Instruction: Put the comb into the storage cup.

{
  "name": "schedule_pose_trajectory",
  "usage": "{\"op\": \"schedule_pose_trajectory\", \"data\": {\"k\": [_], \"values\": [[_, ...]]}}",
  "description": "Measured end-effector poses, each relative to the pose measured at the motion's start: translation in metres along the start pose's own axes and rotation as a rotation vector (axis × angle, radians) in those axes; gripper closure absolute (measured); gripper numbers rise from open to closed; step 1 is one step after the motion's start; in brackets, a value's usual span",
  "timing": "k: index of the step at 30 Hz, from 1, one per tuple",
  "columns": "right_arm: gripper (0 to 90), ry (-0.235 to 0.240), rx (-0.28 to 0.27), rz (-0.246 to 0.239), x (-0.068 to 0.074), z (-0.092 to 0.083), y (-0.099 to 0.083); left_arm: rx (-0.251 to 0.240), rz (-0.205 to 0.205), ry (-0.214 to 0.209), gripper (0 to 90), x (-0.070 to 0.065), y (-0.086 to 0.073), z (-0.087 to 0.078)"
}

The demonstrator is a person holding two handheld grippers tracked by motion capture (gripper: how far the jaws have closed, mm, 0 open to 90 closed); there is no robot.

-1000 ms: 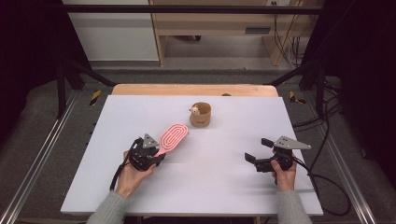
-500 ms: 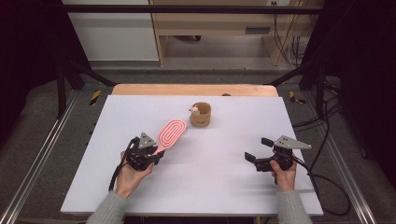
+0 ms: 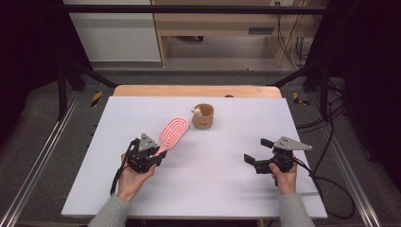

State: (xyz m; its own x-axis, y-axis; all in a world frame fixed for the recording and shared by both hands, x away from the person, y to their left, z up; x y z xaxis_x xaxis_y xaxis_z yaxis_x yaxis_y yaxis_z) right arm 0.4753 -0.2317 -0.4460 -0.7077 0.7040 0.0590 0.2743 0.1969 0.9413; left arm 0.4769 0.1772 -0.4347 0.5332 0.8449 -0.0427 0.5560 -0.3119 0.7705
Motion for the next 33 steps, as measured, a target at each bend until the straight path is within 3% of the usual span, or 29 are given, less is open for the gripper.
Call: {"op": "schedule_pose_trajectory", "data": {"k": [33], "values": [[0.4,0.021,0.003,-0.02,0.029,0.02,0.02,-0.077,0.011,-0.004,69.1,-0.016,0.005,-0.012]]}}
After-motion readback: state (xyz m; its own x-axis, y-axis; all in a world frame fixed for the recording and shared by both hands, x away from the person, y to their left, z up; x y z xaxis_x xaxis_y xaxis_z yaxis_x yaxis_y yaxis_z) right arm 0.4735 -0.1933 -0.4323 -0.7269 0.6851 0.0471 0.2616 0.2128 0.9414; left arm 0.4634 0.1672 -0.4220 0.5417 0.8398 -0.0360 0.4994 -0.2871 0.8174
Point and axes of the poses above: each handheld gripper's, and its own axes: z roughly forward along the jaws, y roughly out of its top, x roughly to its left, the point moved 2 cm from there along z, roughly forward along the jaws, and after that the axes turned 7 degrees about -z, right-handed, at the moved point
